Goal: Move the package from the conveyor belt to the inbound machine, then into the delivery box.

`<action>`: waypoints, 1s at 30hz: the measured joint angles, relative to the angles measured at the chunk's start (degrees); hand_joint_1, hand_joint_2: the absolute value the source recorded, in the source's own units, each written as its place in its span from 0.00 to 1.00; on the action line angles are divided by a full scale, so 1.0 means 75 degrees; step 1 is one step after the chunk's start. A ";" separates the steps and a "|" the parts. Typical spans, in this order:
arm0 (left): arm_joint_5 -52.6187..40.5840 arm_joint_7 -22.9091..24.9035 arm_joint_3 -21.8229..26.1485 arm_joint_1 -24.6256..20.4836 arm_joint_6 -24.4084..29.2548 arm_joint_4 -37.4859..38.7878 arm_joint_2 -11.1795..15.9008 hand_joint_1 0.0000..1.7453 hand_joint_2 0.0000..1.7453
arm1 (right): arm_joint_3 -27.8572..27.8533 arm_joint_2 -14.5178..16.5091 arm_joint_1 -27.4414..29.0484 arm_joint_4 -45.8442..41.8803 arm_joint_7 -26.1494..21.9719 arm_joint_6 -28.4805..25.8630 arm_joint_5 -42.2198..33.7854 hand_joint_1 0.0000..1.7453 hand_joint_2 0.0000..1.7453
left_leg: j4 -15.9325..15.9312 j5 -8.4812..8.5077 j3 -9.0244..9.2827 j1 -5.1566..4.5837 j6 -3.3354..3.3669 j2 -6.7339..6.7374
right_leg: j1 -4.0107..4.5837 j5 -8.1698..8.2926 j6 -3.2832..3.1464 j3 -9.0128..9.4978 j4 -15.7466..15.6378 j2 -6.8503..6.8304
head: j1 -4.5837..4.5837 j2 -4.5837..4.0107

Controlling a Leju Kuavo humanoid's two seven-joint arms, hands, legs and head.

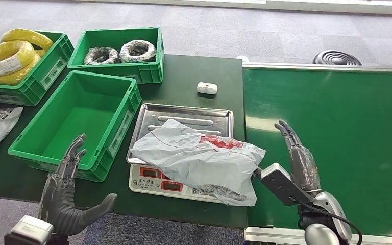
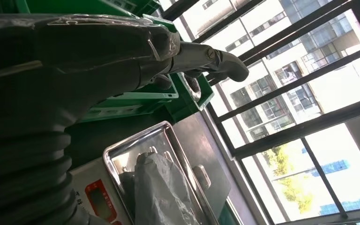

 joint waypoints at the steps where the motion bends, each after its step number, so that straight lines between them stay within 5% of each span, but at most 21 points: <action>1: -0.0212 0.0074 -0.0151 -0.0132 0.0096 0.0042 0.0042 0.00 1.00 | -0.0090 -0.0114 0.0058 -0.0039 -0.0073 -0.0048 -0.0092 0.00 1.00 | 0.0000 0.0000 0.0001 0.0000 0.0000 0.0000 | 0.0000 0.0000 0.0000 0.0004 0.0000 0.0000 | 0.0001 0.0000; 10: -0.1978 0.1079 -0.1751 -0.1690 0.0701 0.1250 0.0213 0.00 1.00 | -0.0443 -0.0783 0.0295 -0.0116 -0.0458 -0.0245 -0.0733 0.00 1.00 | 0.0003 0.0000 0.0015 -0.0003 0.0001 0.0013 | -0.0004 0.0005 0.0000 0.0016 0.0001 0.0013 | -0.0001 0.0000; 21: -0.2932 0.1930 -0.3818 -0.3013 0.0371 0.2577 0.0231 0.00 1.00 | -0.0221 -0.0851 0.0218 -0.0076 -0.0552 -0.0483 -0.0851 0.00 1.00 | 0.0002 0.0000 0.0009 -0.0003 0.0001 0.0014 | -0.0004 0.0006 0.0000 0.0012 0.0001 0.0016 | -0.0001 0.0000; 30: -0.3251 0.2115 -0.4336 -0.3357 0.0254 0.3640 0.0370 0.00 1.00 | 0.0099 -0.0765 -0.0187 0.0103 -0.0614 -0.0554 -0.0954 0.00 1.00 | 0.0001 0.0001 0.0008 -0.0002 0.0000 0.0015 | -0.0002 0.0007 -0.0002 0.0009 0.0005 0.0017 | -0.0001 0.0000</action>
